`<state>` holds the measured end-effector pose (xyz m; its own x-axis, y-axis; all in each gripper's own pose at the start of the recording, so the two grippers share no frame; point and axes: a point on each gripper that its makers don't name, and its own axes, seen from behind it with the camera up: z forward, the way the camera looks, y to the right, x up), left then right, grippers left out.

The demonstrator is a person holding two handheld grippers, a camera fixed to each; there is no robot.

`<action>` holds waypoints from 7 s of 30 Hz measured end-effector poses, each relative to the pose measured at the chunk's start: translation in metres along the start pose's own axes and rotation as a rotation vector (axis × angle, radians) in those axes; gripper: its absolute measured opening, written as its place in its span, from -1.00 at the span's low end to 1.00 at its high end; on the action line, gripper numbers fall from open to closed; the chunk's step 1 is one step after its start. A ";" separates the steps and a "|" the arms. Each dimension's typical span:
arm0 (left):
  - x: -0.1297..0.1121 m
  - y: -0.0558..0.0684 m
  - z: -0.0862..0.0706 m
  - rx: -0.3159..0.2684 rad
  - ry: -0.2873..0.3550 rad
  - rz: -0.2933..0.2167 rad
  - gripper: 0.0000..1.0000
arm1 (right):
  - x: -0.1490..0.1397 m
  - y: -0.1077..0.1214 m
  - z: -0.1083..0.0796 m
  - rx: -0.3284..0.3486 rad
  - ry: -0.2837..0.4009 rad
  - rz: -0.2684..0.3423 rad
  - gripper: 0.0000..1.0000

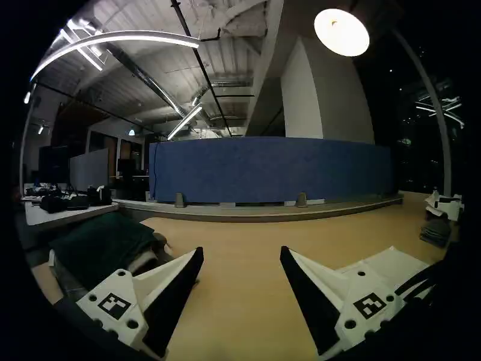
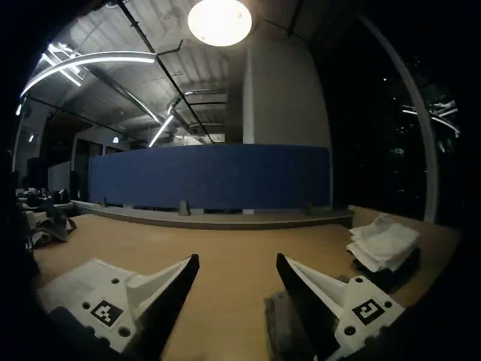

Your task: Fold towel

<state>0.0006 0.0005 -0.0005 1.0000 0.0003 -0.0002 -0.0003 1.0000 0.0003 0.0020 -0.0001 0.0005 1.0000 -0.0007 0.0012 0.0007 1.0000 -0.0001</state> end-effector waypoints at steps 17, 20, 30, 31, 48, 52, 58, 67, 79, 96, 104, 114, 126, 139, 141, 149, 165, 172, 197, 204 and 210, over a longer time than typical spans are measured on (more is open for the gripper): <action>0.034 -0.009 -0.004 0.018 0.031 -0.031 0.89 | 0.013 -0.001 -0.011 -0.011 -0.036 0.003 1.00; 0.062 -0.013 -0.009 0.023 0.044 -0.065 0.89 | 0.041 0.000 -0.017 -0.015 -0.017 0.010 1.00; 0.161 -0.012 -0.025 0.006 0.062 -0.057 0.89 | 0.140 -0.001 -0.036 -0.007 -0.004 -0.021 1.00; 0.168 -0.011 -0.025 0.005 0.057 -0.050 0.89 | 0.148 -0.001 -0.037 -0.008 -0.003 -0.022 1.00; 0.203 0.035 -0.028 -0.153 -0.032 0.015 0.90 | 0.205 -0.008 -0.039 0.054 -0.040 -0.051 1.00; 0.188 0.057 -0.034 -0.255 -0.096 0.076 0.90 | 0.194 -0.030 -0.041 0.156 -0.104 -0.083 1.00; 0.158 0.089 -0.054 -0.427 -0.209 0.179 0.90 | 0.165 -0.067 -0.054 0.353 -0.256 -0.145 1.00; 0.117 0.117 -0.086 -0.601 -0.366 0.231 0.89 | 0.132 -0.092 -0.084 0.541 -0.428 -0.272 1.00; 0.088 0.128 -0.101 -0.649 -0.418 0.247 0.90 | 0.106 -0.101 -0.097 0.580 -0.472 -0.276 1.00; -0.018 0.133 -0.131 -0.677 -0.568 0.260 0.90 | 0.019 -0.114 -0.122 0.603 -0.540 -0.267 1.00; -0.070 0.132 -0.147 -0.689 -0.658 0.272 0.90 | -0.025 -0.121 -0.134 0.616 -0.582 -0.265 1.00; -0.105 0.133 -0.170 -0.723 -0.722 0.305 0.90 | -0.070 -0.120 -0.148 0.620 -0.643 -0.274 1.00; -0.122 0.140 -0.182 -0.741 -0.756 0.337 0.90 | -0.105 -0.117 -0.168 0.639 -0.710 -0.316 0.96; -0.132 0.140 -0.192 -0.741 -0.814 0.343 0.53 | -0.120 -0.114 -0.181 0.644 -0.761 -0.302 0.51; -0.132 0.140 -0.193 -0.738 -0.821 0.337 0.47 | -0.122 -0.113 -0.184 0.648 -0.769 -0.302 0.44; -0.133 0.136 -0.190 -0.708 -0.841 0.330 0.05 | -0.127 -0.114 -0.188 0.648 -0.790 -0.306 0.12; -0.133 0.142 -0.193 -0.719 -0.840 0.373 -0.62 | -0.134 -0.109 -0.189 0.629 -0.821 -0.309 -0.48; -0.134 0.144 -0.192 -0.716 -0.838 0.387 -0.79 | -0.133 -0.108 -0.188 0.624 -0.826 -0.310 -0.71; -0.117 0.143 -0.189 -0.699 -0.829 0.368 -0.82 | -0.111 -0.110 -0.187 0.624 -0.815 -0.275 -0.91; -0.102 0.140 -0.191 -0.687 -0.839 0.343 -0.82 | -0.088 -0.111 -0.185 0.626 -0.794 -0.263 -0.91; -0.086 0.138 -0.191 -0.678 -0.829 0.343 -0.82 | -0.069 -0.111 -0.188 0.630 -0.783 -0.251 -0.91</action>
<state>-0.0853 0.1385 -0.1916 0.6382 0.5279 0.5604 -0.0233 0.7408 -0.6714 -0.0666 -0.1114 -0.1876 0.6897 -0.4346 0.5791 -0.0166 0.7901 0.6127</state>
